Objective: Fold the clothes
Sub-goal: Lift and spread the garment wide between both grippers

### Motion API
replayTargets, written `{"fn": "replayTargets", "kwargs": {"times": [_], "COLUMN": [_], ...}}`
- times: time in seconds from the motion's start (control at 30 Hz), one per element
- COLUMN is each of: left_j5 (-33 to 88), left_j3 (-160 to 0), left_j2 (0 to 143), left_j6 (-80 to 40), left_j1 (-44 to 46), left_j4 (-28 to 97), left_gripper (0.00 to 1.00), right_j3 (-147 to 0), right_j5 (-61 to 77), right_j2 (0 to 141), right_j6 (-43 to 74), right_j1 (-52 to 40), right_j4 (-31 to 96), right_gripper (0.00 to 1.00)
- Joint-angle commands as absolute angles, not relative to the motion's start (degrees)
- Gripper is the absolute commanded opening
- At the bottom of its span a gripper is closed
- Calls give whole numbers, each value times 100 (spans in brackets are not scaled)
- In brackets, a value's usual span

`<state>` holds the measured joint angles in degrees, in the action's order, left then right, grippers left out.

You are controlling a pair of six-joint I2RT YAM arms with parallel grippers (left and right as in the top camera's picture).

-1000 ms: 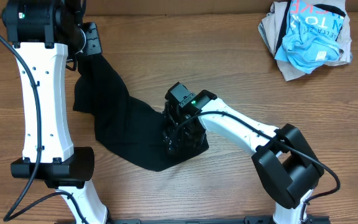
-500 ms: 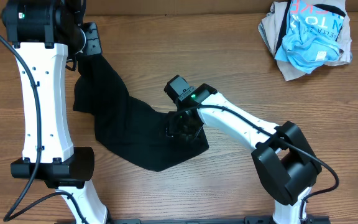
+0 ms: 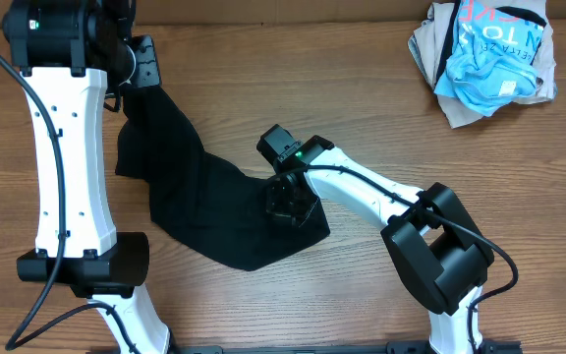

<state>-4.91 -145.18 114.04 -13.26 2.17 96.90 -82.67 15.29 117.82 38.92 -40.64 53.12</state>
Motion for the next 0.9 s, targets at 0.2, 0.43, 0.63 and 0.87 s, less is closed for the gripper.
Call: {"fn": "replayTargets", "kwargs": {"times": [0.2, 0.43, 0.63, 0.87], "left_j5": [-735, -1094, -1107, -1149], "left_j3": [-14636, -14654, -14654, -14654], "left_j2": [11373, 11212, 10761, 9863], "left_j6": [-1197, -1197, -1197, -1153], "left_j1": [226, 207, 95, -174], "left_j4": [9662, 9415, 8938, 8200], "left_gripper": [4, 4, 4, 4], "right_j3": [-8919, -9819, -10503, -11614], "right_j5": [1500, 1118, 1111, 1116], "right_j2": [11747, 11037, 10436, 10084], "right_j6": [3264, 2641, 1909, 1343], "right_j1": [-3911, -3055, -2132, -1203], "right_j4": [5347, 5964, 6539, 7218], "right_gripper": [4, 4, 4, 4]}}
